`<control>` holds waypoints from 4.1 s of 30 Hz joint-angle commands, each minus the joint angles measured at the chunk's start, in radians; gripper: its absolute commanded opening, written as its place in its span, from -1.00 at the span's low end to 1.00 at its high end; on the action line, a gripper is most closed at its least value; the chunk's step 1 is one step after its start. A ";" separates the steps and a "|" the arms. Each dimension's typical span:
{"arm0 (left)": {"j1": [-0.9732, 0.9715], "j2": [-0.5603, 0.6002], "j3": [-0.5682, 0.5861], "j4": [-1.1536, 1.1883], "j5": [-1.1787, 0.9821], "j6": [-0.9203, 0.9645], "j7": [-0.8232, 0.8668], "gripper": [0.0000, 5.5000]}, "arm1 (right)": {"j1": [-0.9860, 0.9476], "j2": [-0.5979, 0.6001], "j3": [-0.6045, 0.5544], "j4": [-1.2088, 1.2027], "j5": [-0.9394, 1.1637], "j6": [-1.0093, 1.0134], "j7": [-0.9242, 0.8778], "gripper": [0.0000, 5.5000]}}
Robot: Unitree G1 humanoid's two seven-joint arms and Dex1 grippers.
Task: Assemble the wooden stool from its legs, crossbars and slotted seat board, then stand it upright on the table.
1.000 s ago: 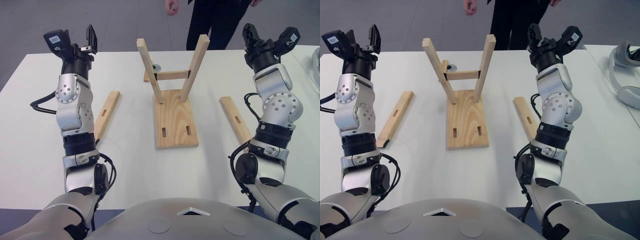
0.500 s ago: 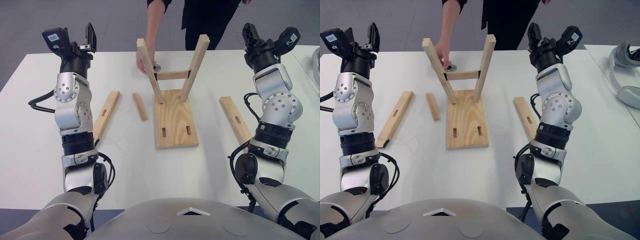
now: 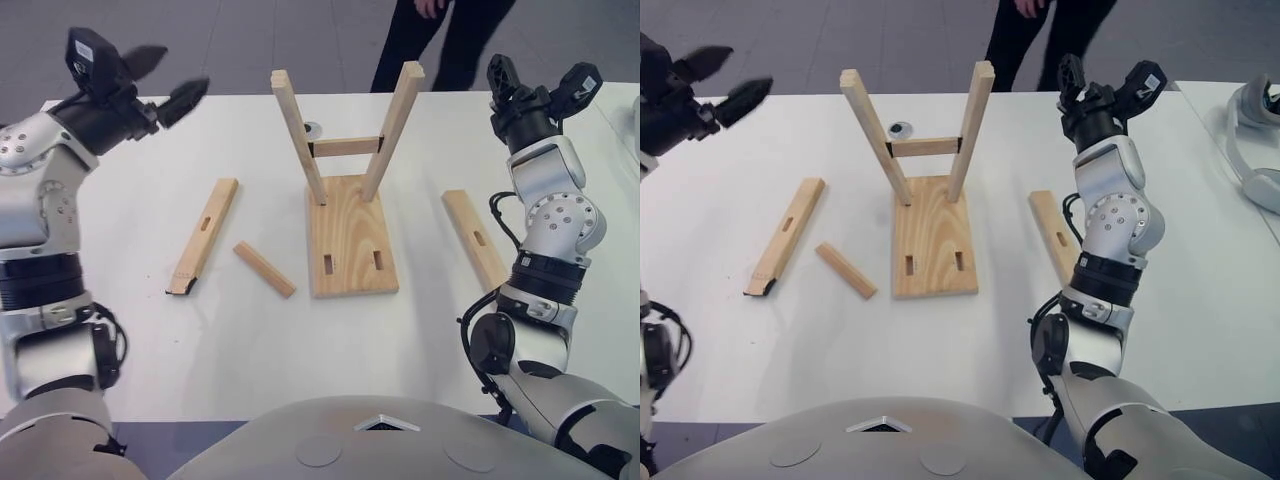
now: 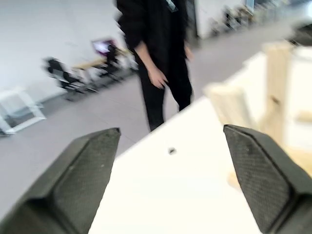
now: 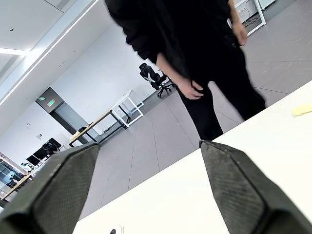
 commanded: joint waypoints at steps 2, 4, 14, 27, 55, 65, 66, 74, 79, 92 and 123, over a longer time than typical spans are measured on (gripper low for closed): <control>-0.109 0.294 -0.551 -0.010 0.137 -0.152 -0.582 0.41 | 0.036 0.002 -0.023 -0.059 0.002 0.009 -0.039 0.40; -0.135 0.321 -0.727 0.007 0.178 -0.264 -0.582 0.41 | 0.029 0.001 -0.023 -0.053 0.004 0.013 -0.040 0.40; -0.225 0.075 -0.845 0.326 0.392 -0.708 -0.560 0.41 | 0.021 0.001 -0.015 -0.051 0.011 0.030 -0.045 0.40; -0.186 -0.120 -0.805 0.625 0.629 -1.025 -0.457 0.41 | -0.045 -0.013 0.018 0.030 -0.004 0.034 0.000 0.40; -0.280 -0.256 -0.812 0.838 0.804 -1.062 -0.466 0.31 | -0.046 0.019 0.017 -0.001 0.015 0.040 -0.020 0.39; -0.255 -0.244 -0.847 0.840 0.850 -1.042 -0.511 -0.27 | -0.032 0.021 0.007 0.013 0.007 0.033 -0.030 0.39; -0.252 -0.244 -0.850 0.838 0.856 -1.039 -0.508 -0.31 | -0.028 0.021 0.004 0.013 0.006 0.033 -0.033 0.39; -0.226 -0.166 -0.835 0.768 0.853 -1.022 -0.484 -0.53 | -0.025 0.023 -0.009 0.009 0.012 0.032 -0.041 0.39; -0.497 -0.081 -0.481 0.506 0.503 -0.551 -0.560 -0.53 | 0.000 0.022 -0.025 -0.016 0.014 0.031 -0.050 0.39; -0.717 -0.409 -0.264 0.743 0.458 -0.796 0.174 -0.53 | -0.264 0.055 0.061 -0.167 0.232 0.117 -0.001 0.39; -0.531 -0.616 -0.290 0.319 0.362 -0.404 0.201 -0.53 | -0.249 0.043 0.170 -0.268 0.334 0.145 -0.035 -0.69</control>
